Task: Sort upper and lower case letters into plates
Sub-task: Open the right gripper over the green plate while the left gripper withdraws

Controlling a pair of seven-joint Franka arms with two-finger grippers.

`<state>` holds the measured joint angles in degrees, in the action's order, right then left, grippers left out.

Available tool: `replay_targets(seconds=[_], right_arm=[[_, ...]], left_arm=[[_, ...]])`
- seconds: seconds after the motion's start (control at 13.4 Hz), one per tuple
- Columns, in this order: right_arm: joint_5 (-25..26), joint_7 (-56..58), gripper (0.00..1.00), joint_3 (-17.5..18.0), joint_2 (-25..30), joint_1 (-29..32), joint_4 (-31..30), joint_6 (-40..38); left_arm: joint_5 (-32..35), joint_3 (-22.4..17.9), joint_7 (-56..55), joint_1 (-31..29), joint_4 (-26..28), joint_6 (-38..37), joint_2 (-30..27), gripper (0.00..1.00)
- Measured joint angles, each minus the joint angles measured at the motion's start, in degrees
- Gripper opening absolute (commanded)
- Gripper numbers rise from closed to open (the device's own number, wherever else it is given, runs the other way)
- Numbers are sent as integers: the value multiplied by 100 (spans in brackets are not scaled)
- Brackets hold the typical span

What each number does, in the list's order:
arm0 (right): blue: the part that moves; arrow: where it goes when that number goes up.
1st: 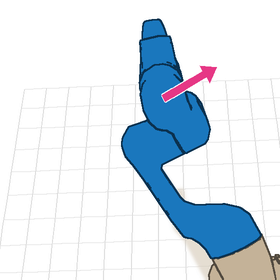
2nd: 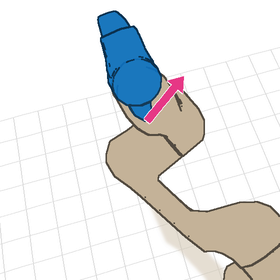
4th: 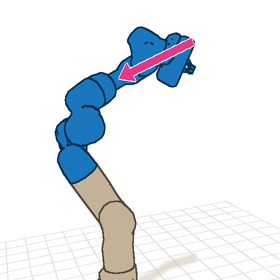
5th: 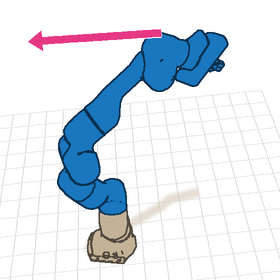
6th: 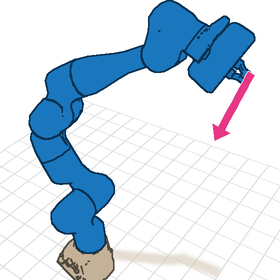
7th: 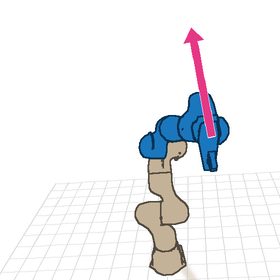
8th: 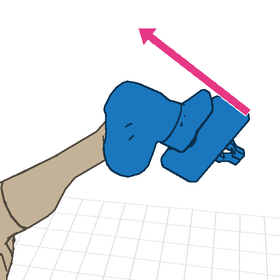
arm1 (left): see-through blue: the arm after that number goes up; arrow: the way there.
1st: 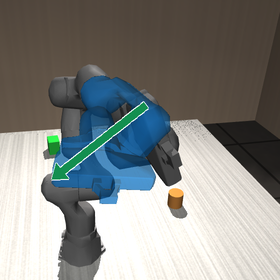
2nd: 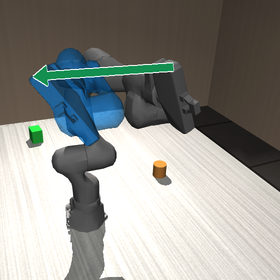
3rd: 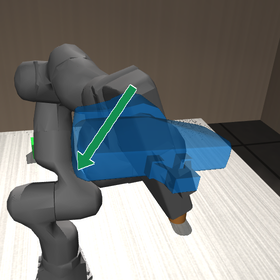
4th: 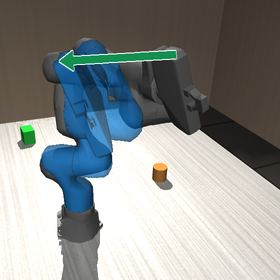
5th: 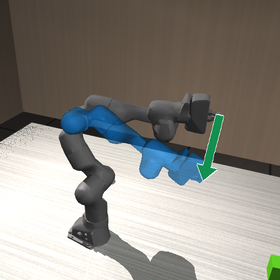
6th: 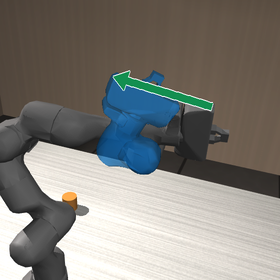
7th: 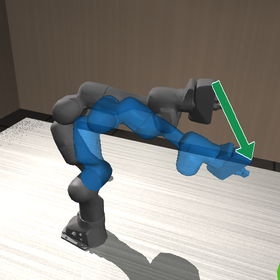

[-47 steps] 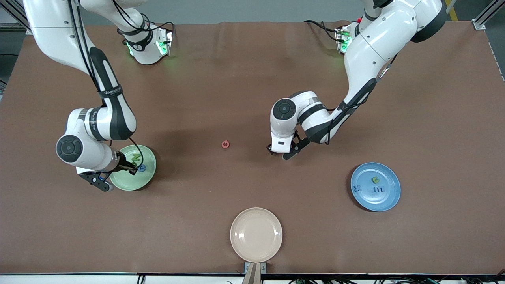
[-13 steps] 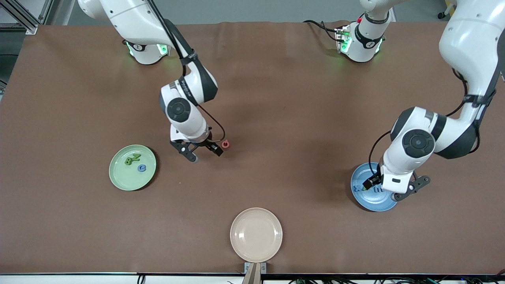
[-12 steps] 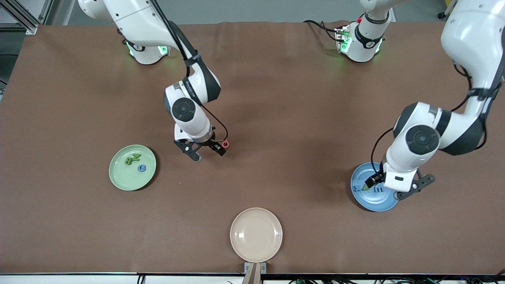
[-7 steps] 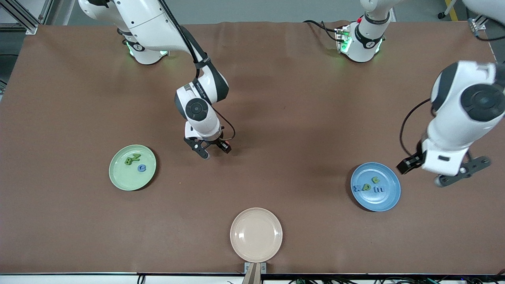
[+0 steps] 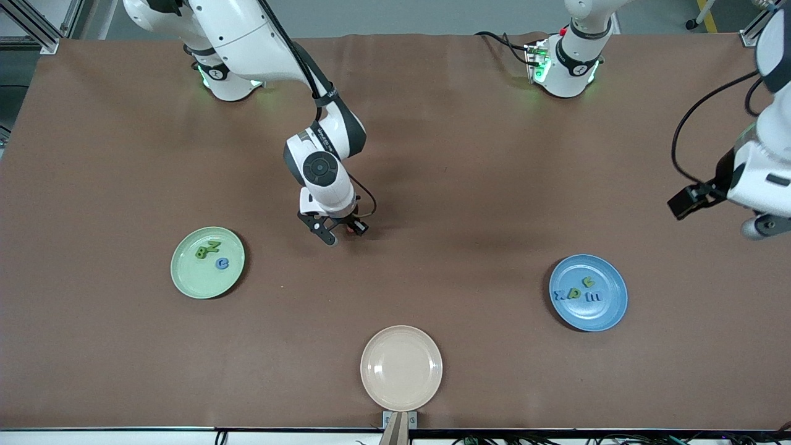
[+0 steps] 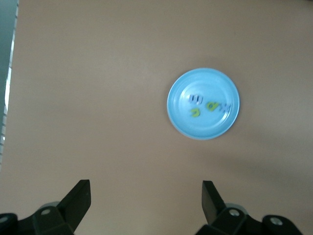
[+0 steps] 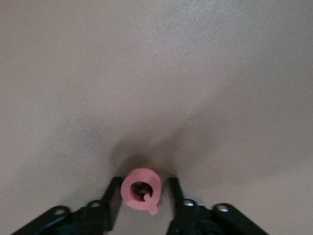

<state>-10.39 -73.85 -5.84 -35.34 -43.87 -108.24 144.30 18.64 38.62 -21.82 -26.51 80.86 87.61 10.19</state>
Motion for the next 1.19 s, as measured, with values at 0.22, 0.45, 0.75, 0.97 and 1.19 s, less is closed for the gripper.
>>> replay_targets(seconds=[0.22, 0.45, 0.75, 0.97, 1.19], right_arm=[[-2, -1, 1, -21, 4, 3, 10, -18], [5, 603, 1, -162, 107, 249, 131, -521], [13, 2654, 1, -250, 665, 1507, 200, -1449], [135, 4281, 1, -380, 763, 2378, 163, -1566], [270, 5518, 1, -441, 747, 3098, 67, -1426]], left_arm=[[-452, -218, 791, -8, -4, -246, -400, 100], [-1088, -1765, 1312, 952, 14, -446, -859, 100], [-1335, -3169, 1500, 2193, 197, -644, -1071, 100], [-1345, -3411, 1515, 2461, 488, -495, -1170, 100], [-1348, -3413, 1515, 2491, 649, -412, -1288, 100]])
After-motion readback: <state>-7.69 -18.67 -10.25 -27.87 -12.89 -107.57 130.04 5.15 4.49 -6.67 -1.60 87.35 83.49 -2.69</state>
